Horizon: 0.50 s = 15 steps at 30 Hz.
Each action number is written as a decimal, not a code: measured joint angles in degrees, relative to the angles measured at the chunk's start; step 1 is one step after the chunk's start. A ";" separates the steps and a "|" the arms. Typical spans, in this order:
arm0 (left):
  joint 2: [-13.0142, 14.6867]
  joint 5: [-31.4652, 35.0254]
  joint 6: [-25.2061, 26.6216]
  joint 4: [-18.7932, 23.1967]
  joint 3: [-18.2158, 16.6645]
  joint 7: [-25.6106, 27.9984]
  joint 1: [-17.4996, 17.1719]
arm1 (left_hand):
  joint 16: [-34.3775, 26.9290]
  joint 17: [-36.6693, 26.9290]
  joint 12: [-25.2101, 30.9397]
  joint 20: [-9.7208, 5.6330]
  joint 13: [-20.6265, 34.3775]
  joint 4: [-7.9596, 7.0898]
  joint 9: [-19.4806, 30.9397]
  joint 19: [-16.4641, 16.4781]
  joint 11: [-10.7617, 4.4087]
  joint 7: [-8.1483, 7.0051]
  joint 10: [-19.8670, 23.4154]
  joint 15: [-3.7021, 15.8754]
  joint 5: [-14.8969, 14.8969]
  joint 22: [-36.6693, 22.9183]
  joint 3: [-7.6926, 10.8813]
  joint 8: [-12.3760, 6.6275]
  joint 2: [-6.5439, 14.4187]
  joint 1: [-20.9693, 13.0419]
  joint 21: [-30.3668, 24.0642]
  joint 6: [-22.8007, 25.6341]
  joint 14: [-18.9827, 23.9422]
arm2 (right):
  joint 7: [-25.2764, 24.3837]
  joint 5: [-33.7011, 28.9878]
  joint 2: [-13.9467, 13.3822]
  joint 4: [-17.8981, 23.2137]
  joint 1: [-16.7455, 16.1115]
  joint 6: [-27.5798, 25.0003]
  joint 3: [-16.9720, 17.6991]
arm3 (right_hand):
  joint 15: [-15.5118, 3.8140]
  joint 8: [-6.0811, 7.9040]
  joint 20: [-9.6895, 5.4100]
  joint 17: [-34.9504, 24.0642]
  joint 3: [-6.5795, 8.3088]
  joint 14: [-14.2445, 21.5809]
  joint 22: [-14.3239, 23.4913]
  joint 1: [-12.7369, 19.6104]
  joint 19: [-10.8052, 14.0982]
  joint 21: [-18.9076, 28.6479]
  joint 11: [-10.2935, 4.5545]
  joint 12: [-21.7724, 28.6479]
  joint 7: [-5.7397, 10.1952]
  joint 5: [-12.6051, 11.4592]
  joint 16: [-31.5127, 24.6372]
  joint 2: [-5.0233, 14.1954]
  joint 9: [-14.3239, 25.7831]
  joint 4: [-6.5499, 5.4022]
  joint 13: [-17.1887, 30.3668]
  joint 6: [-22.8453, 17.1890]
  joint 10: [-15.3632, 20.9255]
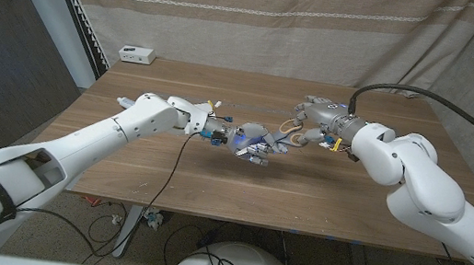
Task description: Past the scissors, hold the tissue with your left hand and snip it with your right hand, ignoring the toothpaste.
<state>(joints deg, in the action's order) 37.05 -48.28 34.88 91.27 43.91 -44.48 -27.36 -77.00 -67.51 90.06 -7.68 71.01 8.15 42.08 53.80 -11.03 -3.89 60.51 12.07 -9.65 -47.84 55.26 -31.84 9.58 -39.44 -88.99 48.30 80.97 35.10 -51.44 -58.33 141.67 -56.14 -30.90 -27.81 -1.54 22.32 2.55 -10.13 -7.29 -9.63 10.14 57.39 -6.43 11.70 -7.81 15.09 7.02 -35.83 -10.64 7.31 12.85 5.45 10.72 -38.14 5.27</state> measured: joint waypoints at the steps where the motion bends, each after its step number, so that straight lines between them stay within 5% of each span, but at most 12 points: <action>1: -0.04 0.13 -0.09 -0.02 0.06 0.00 0.03 | 0.00 -0.01 0.00 0.00 0.00 0.00 0.00 0.00 0.00 0.00 0.00 0.00 0.00 -0.01 0.00 0.00 0.00 0.00 0.00 0.00 0.00 | 0.15 0.19 -0.03 -0.01 0.04 0.08 0.07 | 0.00 0.00 0.02 0.00 -0.22 0.00 0.00 0.00 -0.02 -0.06 -0.08 0.00 0.36 0.00 0.00 0.00 -0.18 -0.09 -0.06 -0.48 0.06; 7: -0.13 0.80 -0.68 -0.03 0.21 0.06 0.11 | 0.00 -0.01 0.00 0.00 -0.01 0.00 -0.04 0.00 -0.01 0.00 -0.01 0.00 0.00 0.07 0.00 0.01 0.00 0.00 0.00 -0.01 0.00 | 1.07 0.90 -0.32 -0.18 0.68 0.58 0.21 | 0.00 -0.02 0.94 -0.08 -0.53 0.00 0.00 -0.27 -0.94 -0.48 -0.17 -0.92 2.55 -0.25 0.00 0.27 -1.34 -0.40 -0.06 -2.58 -0.94; 10: -0.17 1.05 -0.93 -0.01 0.24 0.21 0.12 | 0.00 -0.01 0.00 0.00 -0.01 0.00 -0.16 0.00 -0.02 0.00 -0.02 0.00 0.00 0.08 0.00 0.01 0.00 0.00 0.00 -0.01 0.00 | 1.63 1.04 -0.46 -0.27 0.99 0.77 0.21 | 0.00 -1.21 1.26 -0.15 -0.77 0.00 0.00 -0.57 -1.26 -0.69 0.66 -1.45 3.44 -0.27 0.00 0.58 -1.83 -0.64 -0.06 -1.82 -1.94; 15: -0.18 1.42 -1.20 0.29 0.26 0.54 0.12 | 0.00 0.00 0.00 -0.11 -0.05 0.00 -0.16 -0.11 -0.02 0.00 -0.02 0.00 0.00 0.09 0.00 0.01 0.00 0.00 0.00 -0.02 0.00 | 2.29 1.20 -0.70 -0.53 1.46 1.18 0.04 | 0.00 -2.71 1.24 -0.15 -0.95 0.00 0.12 -0.62 -1.89 -0.69 1.36 -1.97 2.31 -0.27 0.00 0.62 -2.20 -0.81 -0.06 0.15 -2.64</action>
<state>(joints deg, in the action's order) 36.87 -46.86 33.68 91.55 44.17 -43.95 -27.24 -77.00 -67.52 90.06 -7.79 70.97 8.15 41.92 53.70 -11.05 -3.90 60.49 12.07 -9.65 -47.75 55.26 -31.84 9.58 -39.44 -88.99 48.28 80.97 37.39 -50.24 -59.02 141.14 -54.68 -29.72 -27.77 -1.54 19.61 3.79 -10.28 -8.24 -9.63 10.27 56.78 -8.31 11.01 -6.45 13.12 9.34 -36.11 -10.64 7.93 10.65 4.64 10.66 -37.99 2.63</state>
